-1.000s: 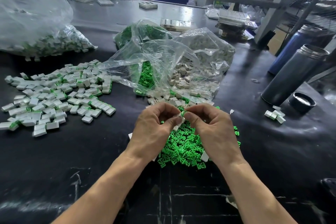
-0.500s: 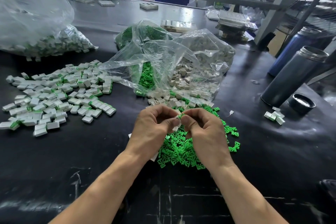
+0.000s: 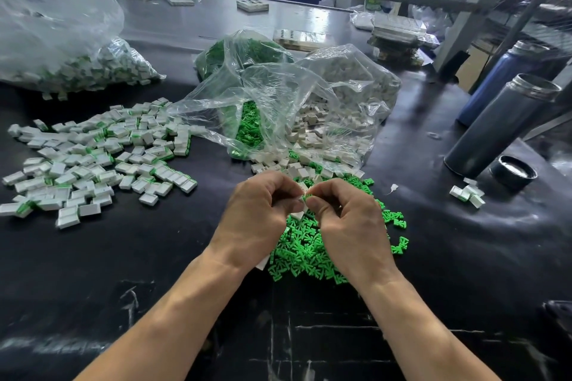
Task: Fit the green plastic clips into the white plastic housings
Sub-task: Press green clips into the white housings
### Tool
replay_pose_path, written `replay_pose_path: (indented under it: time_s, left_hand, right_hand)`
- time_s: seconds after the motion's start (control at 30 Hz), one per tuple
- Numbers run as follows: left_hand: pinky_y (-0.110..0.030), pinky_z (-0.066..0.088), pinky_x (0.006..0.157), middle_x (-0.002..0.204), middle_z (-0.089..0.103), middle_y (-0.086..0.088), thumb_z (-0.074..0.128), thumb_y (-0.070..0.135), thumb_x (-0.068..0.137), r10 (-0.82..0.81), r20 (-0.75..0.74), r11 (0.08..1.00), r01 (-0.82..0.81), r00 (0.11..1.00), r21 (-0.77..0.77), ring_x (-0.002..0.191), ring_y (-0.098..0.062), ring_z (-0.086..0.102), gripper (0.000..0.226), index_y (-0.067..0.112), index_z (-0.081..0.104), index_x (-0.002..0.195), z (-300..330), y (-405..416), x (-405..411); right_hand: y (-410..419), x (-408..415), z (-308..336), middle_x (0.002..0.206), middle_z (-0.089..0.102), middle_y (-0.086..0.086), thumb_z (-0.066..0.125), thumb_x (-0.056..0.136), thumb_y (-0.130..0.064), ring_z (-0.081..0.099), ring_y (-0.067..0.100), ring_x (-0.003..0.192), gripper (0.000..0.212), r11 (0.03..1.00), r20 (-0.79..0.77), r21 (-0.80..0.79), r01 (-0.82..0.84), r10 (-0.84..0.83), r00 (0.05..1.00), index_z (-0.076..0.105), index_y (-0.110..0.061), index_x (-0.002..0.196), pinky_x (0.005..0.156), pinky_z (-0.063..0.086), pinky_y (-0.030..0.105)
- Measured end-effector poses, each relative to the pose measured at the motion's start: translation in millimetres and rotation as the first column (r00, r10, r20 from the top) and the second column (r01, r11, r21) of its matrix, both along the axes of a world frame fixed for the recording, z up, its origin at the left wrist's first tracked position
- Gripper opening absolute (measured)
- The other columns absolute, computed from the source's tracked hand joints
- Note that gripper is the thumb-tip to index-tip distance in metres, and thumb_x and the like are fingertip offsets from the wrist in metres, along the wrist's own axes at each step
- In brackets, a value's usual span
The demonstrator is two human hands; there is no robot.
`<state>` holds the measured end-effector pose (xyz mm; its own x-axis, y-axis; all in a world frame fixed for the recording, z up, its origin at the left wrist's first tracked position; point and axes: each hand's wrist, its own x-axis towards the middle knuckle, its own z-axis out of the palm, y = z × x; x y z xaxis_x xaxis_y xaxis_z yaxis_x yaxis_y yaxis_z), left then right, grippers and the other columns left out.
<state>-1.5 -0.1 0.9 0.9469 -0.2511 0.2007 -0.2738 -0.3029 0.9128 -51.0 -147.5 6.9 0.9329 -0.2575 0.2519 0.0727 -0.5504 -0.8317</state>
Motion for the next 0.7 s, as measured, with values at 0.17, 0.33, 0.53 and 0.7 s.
replay_pose_path:
  time_s: [0.17, 0.33, 0.53, 0.7]
  left_hand:
    - [-0.011, 0.049, 0.063, 0.077, 0.072, 0.016, 0.077, -0.004, 0.082, 0.015, 0.032, 1.0, -0.016, 0.999, 0.012, 0.068, 0.002, 0.067, 0.031, 0.026, 0.073, 0.082, 1.1, 1.4, 0.7]
    - [-0.016, 0.05, 0.057, 0.069, 0.073, 0.004, 0.073, -0.008, 0.084, 0.003, -0.076, 0.99, -0.013, 0.997, -0.139, 0.059, -0.002, 0.063, 0.025, 0.017, 0.073, 0.082, 1.8, -1.2, -2.7]
    - [-0.029, 0.055, 0.057, 0.072, 0.072, -0.008, 0.073, -0.007, 0.085, -0.006, -0.091, 0.985, -0.01, 0.996, -0.173, 0.06, -0.012, 0.063, 0.02, 0.012, 0.073, 0.083, 0.5, -2.1, -2.4]
    - [-0.012, 0.05, 0.062, 0.075, 0.073, 0.013, 0.076, 0.0, 0.087, -0.022, -0.067, 0.984, 0.01, 0.998, -0.179, 0.067, 0.004, 0.065, 0.017, 0.016, 0.073, 0.089, 2.4, -1.5, 2.8]
  right_hand:
    - [1.9, 1.3, -4.4, 0.08, 0.07, -0.008, 0.076, 0.093, -0.013, 0.063, 0.008, 0.074, 0.01, 1.0, 0.026, 0.013, 0.006, -0.006, 1.0, 0.075, -0.023, 0.088, 0.065, 0.051, 0.027]
    - [3.1, 3.0, -5.1, 0.071, 0.069, -0.013, 0.078, 0.091, -0.011, 0.06, 0.004, 0.066, 0.018, 0.97, 0.046, 0.245, -0.009, -0.003, 0.999, 0.076, -0.027, 0.081, 0.062, 0.047, 0.02]
    - [0.6, 1.0, -5.4, 0.069, 0.069, -0.006, 0.077, 0.09, -0.008, 0.058, 0.009, 0.065, 0.019, 0.954, 0.029, 0.297, -0.043, 0.036, 0.999, 0.079, -0.025, 0.081, 0.061, 0.05, 0.032]
    - [-1.8, 5.3, -2.0, 0.073, 0.072, 0.007, 0.062, 0.103, -0.012, 0.053, 0.016, 0.057, 0.023, 0.896, 0.06, 0.438, -0.077, 0.056, 0.997, 0.079, -0.019, 0.089, 0.049, 0.045, 0.029]
